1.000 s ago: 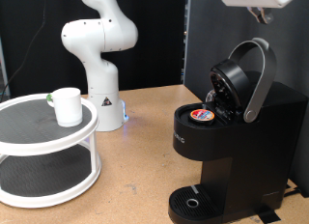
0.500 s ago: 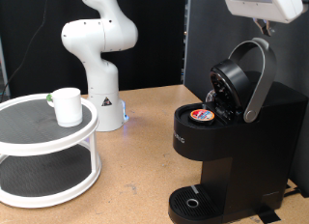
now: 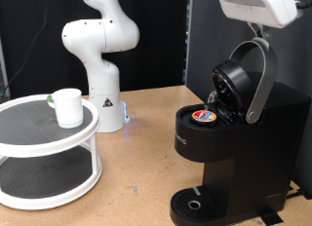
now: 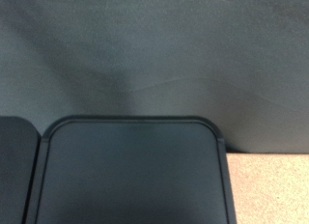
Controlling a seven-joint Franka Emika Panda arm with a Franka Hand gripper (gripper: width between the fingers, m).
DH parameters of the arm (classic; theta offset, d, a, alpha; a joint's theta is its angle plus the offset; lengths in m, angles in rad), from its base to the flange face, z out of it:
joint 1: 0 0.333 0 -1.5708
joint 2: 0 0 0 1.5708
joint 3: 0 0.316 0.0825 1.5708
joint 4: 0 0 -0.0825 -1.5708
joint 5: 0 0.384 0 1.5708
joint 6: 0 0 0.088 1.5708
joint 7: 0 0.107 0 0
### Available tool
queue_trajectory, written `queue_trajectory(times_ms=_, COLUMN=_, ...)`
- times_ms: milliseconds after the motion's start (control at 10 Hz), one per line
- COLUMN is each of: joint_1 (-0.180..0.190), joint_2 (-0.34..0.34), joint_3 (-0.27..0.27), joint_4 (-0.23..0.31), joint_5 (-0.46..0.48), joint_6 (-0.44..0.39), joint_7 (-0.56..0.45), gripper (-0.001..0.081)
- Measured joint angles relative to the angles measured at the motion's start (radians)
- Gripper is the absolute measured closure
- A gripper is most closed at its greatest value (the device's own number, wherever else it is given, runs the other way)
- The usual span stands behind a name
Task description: Make a cup of coffee with the keurig machine
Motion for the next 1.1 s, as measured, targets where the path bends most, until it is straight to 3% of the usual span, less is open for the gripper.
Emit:
queue_trajectory(times_ms=500, joint_1=-0.028, joint_2=-0.007, joint_3=-0.056, joint_4=0.028, joint_5=-0.017, joint_6=-0.119, joint_7=-0.054, gripper=0.0802)
queue_trajectory(times_ms=1100, joint_1=-0.089, joint_2=-0.003, joint_3=-0.090, joint_4=0.010, joint_5=-0.196, joint_6=-0.159, joint_7=-0.044, gripper=0.0802)
